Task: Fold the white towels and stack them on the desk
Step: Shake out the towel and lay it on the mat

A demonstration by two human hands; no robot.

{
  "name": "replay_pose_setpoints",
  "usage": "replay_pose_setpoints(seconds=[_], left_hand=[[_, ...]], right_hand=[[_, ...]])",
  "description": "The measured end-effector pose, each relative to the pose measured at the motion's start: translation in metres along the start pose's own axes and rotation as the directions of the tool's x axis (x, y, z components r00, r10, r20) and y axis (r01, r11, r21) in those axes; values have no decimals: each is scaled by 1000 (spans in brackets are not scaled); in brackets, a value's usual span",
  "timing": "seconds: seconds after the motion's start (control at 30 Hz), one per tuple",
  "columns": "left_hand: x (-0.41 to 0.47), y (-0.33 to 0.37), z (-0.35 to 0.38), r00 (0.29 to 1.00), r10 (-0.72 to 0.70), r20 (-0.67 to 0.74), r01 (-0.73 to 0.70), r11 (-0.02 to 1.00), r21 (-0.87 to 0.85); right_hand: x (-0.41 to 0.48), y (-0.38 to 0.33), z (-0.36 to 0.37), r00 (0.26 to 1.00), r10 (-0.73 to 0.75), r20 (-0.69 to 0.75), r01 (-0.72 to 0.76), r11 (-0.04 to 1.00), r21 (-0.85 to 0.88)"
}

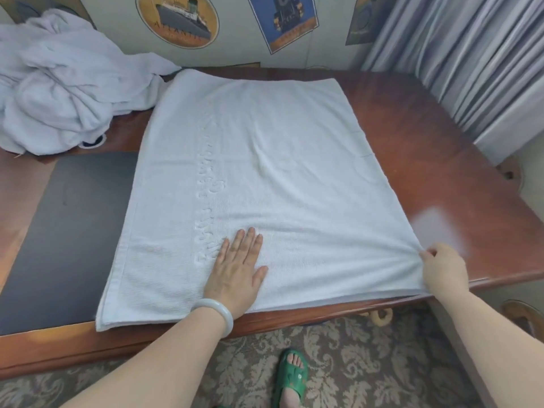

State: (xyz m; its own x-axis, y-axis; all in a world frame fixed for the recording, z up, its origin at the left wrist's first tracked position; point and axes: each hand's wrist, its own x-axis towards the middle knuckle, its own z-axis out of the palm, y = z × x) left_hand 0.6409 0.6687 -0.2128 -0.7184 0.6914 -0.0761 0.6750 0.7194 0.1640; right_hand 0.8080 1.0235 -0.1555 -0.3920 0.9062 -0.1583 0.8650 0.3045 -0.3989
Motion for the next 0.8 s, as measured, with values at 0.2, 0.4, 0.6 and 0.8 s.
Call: replay_pose_setpoints(seconds=[0.2,0.4,0.6,0.8], left_hand=[[0,-2,5,999,10,-30,-8,998,61],[0,-2,7,999,19,-42,-16,997,75],[1,-3,9,998,22,-65,-18,998,65],[1,-3,10,998,23,-58,-19,997,74]], right_hand=[[-17,-4,0,996,25,80,-25,1000,0],[-27,23,-2,987,-53,149,41,996,85],[-48,29,3,986,-165,-4,165,986,22],[-55,62,10,886,-461,53,464,878,-117]])
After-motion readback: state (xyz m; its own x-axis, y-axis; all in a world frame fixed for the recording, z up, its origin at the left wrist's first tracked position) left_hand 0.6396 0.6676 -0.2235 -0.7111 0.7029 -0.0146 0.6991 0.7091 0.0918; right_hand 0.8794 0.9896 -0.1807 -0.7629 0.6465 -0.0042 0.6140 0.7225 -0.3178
